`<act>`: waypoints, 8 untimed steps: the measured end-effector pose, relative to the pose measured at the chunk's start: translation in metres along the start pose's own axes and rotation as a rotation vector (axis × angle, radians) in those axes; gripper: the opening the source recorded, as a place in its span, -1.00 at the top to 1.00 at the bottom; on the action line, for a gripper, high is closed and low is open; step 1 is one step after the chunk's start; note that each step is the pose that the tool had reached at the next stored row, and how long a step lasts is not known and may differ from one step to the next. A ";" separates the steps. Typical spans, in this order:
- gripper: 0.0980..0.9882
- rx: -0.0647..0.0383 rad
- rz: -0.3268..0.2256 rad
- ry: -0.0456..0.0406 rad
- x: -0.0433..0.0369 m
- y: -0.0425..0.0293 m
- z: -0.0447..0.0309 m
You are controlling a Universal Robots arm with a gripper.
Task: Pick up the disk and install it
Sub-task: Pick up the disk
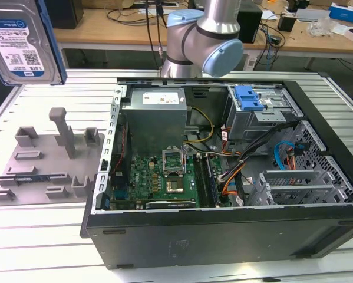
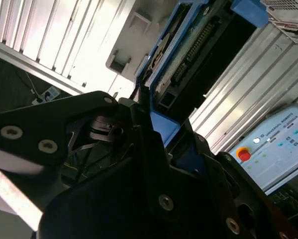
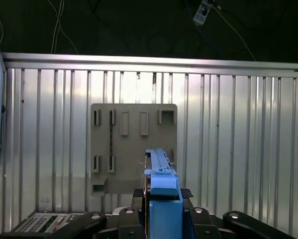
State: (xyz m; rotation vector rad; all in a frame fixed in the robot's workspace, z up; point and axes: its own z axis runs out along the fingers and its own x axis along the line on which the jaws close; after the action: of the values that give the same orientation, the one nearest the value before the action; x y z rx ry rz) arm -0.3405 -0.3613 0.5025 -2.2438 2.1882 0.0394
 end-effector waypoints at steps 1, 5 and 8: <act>0.39 0.000 0.000 0.0001 0.0026 -0.0040 -0.0002; 0.39 0.000 0.000 0.0001 0.0111 -0.0194 -0.0005; 0.39 0.000 0.000 0.0001 0.0162 -0.0306 -0.0008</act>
State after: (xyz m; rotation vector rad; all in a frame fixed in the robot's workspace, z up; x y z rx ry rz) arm -0.3096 -0.3768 0.5026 -2.2440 2.1882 0.0394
